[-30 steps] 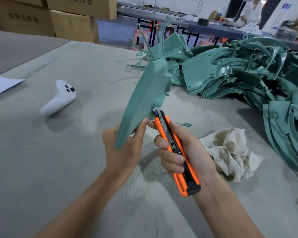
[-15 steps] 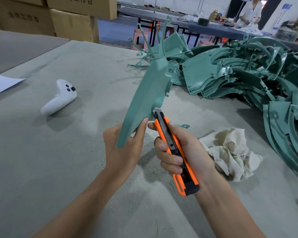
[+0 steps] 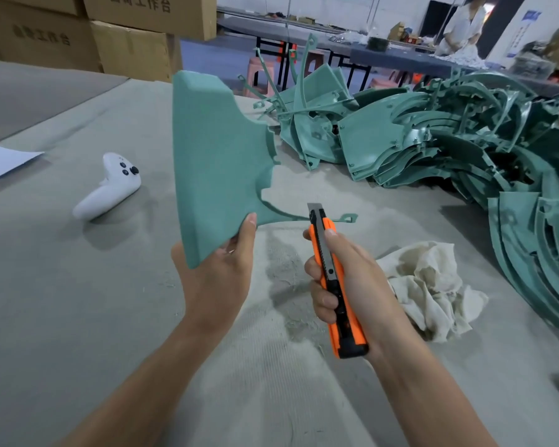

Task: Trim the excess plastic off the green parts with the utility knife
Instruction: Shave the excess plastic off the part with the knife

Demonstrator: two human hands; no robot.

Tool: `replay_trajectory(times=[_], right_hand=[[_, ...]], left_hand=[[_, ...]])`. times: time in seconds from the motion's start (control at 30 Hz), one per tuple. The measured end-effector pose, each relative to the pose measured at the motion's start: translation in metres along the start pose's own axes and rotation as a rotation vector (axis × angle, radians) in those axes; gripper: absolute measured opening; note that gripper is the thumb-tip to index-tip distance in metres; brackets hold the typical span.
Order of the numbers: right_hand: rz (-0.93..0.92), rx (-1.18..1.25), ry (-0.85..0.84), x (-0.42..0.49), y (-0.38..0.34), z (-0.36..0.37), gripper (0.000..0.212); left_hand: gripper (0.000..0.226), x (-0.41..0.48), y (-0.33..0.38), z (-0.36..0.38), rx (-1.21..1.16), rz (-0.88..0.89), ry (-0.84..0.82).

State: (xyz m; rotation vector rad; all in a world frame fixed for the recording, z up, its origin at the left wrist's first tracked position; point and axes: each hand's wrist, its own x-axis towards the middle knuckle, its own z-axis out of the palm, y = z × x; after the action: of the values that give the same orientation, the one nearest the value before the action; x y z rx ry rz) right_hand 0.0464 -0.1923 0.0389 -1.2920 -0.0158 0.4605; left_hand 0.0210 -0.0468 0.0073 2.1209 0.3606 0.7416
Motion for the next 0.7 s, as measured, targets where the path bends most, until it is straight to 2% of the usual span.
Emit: replay_trajectory(times=[0.1, 0.17, 0.23, 0.5, 0.7], right_hand=[[-0.055, -0.057, -0.069, -0.003, -0.002, 0.002, 0.029], [-0.056, -0.075, -0.105, -0.003, -0.002, 0.003, 0.030], [-0.043, -0.076, -0.128, -0.003, -0.002, 0.003, 0.030], [0.042, -0.018, -0.203, 0.001, 0.000, 0.000, 0.034], [0.082, 0.037, -0.272, 0.003, -0.002, -0.003, 0.050]], left_hand=[[0.076, 0.003, -0.004, 0.001, -0.016, 0.002, 0.018], [0.061, 0.009, -0.004, 0.005, -0.146, 0.014, 0.145], [0.052, 0.013, -0.004, 0.007, -0.234, 0.000, 0.193], [0.050, 0.011, -0.006, 0.011, -0.290, -0.024, 0.172], [0.053, 0.009, 0.000, 0.007, -0.228, 0.002, 0.132]])
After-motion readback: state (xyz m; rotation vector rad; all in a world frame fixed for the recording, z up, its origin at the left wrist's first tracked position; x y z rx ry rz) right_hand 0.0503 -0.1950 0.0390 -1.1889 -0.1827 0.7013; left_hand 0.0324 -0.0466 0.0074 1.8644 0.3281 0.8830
